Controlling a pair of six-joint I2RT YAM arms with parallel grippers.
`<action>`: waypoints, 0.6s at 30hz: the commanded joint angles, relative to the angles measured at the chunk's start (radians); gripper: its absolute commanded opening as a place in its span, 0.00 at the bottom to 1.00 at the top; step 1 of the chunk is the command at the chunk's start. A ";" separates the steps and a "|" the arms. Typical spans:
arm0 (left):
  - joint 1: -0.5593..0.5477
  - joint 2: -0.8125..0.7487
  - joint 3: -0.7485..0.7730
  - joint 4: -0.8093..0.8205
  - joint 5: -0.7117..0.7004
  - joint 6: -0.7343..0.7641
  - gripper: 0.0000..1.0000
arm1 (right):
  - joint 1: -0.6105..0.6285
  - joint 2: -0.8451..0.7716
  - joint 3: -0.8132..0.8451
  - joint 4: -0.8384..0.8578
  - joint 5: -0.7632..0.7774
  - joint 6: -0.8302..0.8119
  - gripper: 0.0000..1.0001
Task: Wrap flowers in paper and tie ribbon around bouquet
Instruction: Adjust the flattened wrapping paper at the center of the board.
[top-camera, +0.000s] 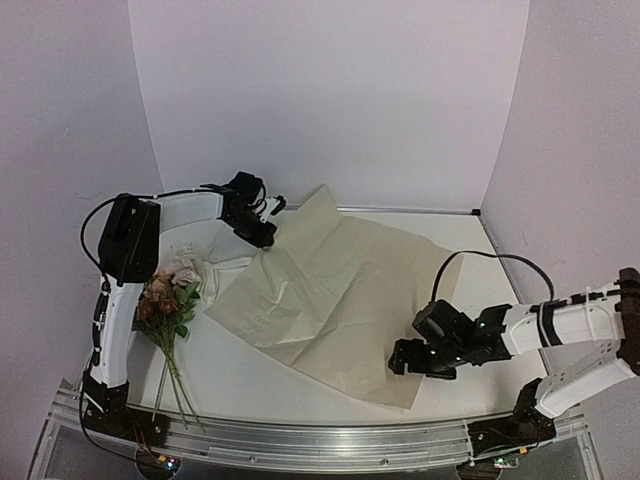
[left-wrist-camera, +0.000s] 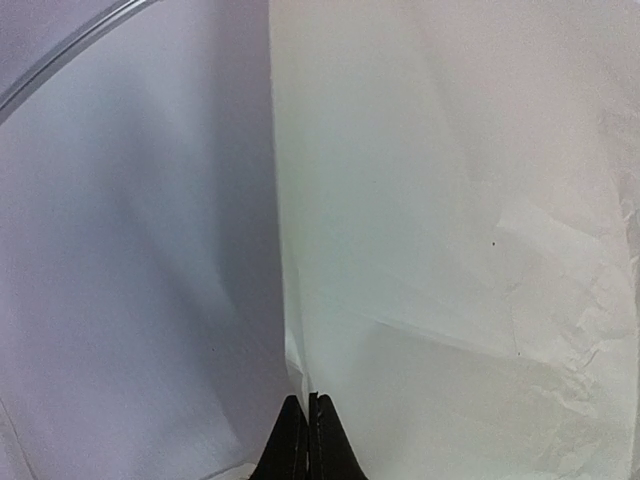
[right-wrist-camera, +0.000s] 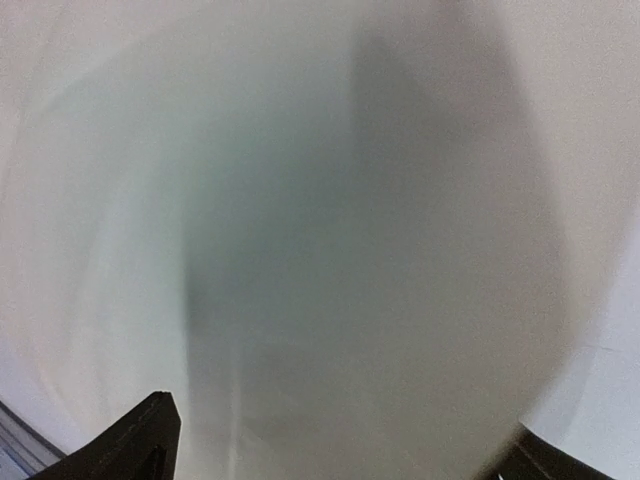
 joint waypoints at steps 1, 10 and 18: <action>0.015 0.005 0.099 -0.050 0.036 0.185 0.00 | -0.044 -0.181 -0.037 -0.372 0.159 -0.153 0.98; 0.018 0.017 0.171 -0.039 0.136 0.279 0.00 | -0.333 -0.262 0.081 -0.470 -0.088 -0.378 0.98; 0.016 0.023 0.168 0.068 0.233 0.324 0.00 | -0.394 0.100 0.385 -0.303 -0.265 -0.504 0.85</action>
